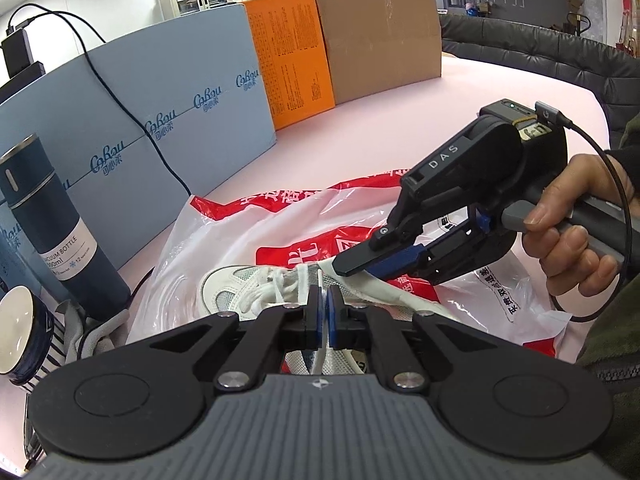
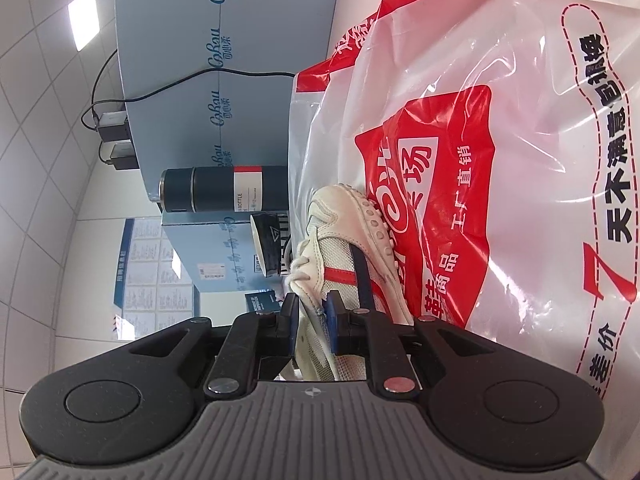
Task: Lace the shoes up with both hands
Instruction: 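Pinch the white lace at the eyelets with the left tool while the right tool holds the sneaker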
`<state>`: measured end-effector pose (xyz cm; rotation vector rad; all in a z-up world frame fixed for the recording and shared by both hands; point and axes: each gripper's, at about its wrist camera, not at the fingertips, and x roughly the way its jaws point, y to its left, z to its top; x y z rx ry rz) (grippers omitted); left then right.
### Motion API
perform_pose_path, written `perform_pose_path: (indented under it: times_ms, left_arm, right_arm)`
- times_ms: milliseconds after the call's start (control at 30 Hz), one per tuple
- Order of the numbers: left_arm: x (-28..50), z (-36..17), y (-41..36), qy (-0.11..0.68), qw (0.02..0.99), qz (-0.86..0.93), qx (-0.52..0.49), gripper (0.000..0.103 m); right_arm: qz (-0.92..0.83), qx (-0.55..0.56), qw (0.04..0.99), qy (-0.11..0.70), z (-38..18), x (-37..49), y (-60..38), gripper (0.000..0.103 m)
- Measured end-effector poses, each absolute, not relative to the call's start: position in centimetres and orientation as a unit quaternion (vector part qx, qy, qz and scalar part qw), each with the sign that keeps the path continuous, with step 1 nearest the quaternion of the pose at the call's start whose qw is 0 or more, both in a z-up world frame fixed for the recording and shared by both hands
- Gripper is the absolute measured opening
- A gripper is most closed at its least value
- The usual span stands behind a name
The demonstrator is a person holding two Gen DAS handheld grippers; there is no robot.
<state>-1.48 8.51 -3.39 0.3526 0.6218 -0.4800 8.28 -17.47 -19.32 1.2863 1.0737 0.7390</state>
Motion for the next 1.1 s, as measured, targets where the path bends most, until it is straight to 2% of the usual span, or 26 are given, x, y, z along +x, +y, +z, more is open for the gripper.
perform_pose_path:
  times_ms: [967,1100]
  left_arm:
    - [-0.78,-4.24,7.96,0.311,0.907,-0.226,0.175,0.003]
    - [-0.71,-4.40,7.78,0.312,0.907,-0.221,0.176,0.005]
  right_arm:
    - [0.315,0.567,0.604,0.463,-19.57,7.91,-17.35,0.015]
    - [0.315,0.567,0.604,0.464,-19.54,7.93,-17.28,0.015]
